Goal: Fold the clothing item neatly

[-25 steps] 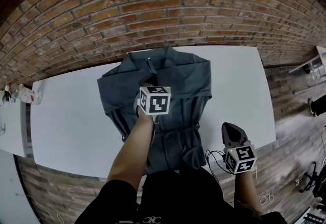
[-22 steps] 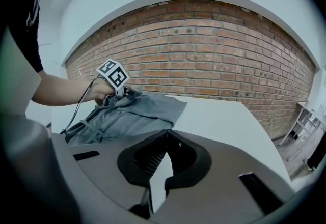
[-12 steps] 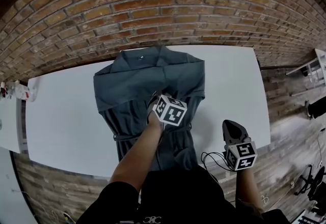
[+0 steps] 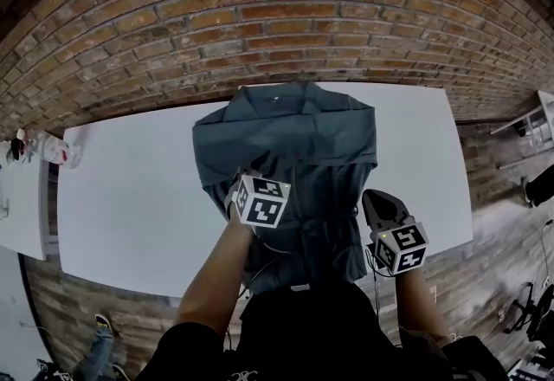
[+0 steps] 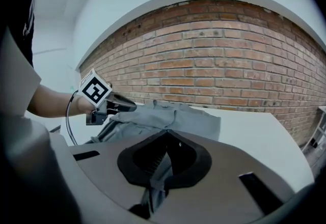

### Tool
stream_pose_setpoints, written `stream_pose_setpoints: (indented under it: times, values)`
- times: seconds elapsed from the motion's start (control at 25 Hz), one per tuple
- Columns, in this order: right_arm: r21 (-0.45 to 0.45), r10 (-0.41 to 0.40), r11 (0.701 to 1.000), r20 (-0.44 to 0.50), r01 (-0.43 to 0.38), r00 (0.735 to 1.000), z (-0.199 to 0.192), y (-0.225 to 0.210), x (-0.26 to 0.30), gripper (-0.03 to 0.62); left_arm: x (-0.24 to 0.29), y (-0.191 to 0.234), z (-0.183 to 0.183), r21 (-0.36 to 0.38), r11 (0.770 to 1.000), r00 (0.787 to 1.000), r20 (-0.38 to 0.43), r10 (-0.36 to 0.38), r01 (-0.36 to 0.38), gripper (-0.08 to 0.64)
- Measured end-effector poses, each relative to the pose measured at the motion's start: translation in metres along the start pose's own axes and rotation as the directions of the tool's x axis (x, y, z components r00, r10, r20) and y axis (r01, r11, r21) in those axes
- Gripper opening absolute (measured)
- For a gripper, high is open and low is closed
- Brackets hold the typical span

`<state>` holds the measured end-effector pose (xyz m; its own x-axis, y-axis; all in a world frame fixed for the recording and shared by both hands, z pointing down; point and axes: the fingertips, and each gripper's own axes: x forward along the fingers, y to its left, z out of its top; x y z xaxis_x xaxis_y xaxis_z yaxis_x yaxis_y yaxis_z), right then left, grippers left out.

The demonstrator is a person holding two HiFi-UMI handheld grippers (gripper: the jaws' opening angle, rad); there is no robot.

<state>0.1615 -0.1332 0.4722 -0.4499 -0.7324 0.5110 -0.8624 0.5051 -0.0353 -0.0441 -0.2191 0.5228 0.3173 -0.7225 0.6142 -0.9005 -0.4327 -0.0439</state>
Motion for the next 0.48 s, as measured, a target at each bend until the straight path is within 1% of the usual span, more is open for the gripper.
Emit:
stream_pose_setpoints:
  times: [0.08, 0.16, 0.2, 0.32, 0.4, 0.48]
  values:
    - [-0.016, 0.01, 1.0, 0.02, -0.01, 1.0, 0.014, 0.016, 0.014, 0.002, -0.014, 0.03, -0.013, -0.044, 0.999, 1.0, -0.012, 0.009, -0.01, 0.001]
    - [-0.047, 0.02, 0.999, 0.029, -0.018, 0.999, 0.028, 0.03, 0.029, 0.002, -0.023, 0.057, -0.028, -0.083, 0.997, 0.999, -0.038, 0.002, -0.005, 0.0]
    - [-0.067, 0.027, 0.997, 0.03, -0.025, 0.999, 0.035, 0.037, 0.036, 0.002, -0.027, 0.07, -0.034, -0.089, 0.996, 0.999, -0.053, -0.006, 0.001, 0.0]
    - [-0.161, 0.044, 0.986, 0.02, -0.04, 0.999, 0.055, 0.053, 0.056, 0.002, -0.035, 0.106, -0.042, -0.064, 0.998, 0.997, -0.069, -0.017, 0.012, -0.001]
    - [-0.225, 0.041, 0.974, 0.003, -0.039, 0.999, 0.064, 0.056, 0.07, 0.002, -0.034, 0.127, -0.039, -0.032, 0.999, 0.998, -0.063, -0.02, 0.018, 0.0]
    - [-0.266, 0.04, 0.963, -0.016, -0.042, 0.999, 0.072, 0.054, 0.083, 0.002, -0.028, 0.144, -0.033, -0.005, 1.0, 0.998, -0.063, -0.017, 0.017, 0.0]
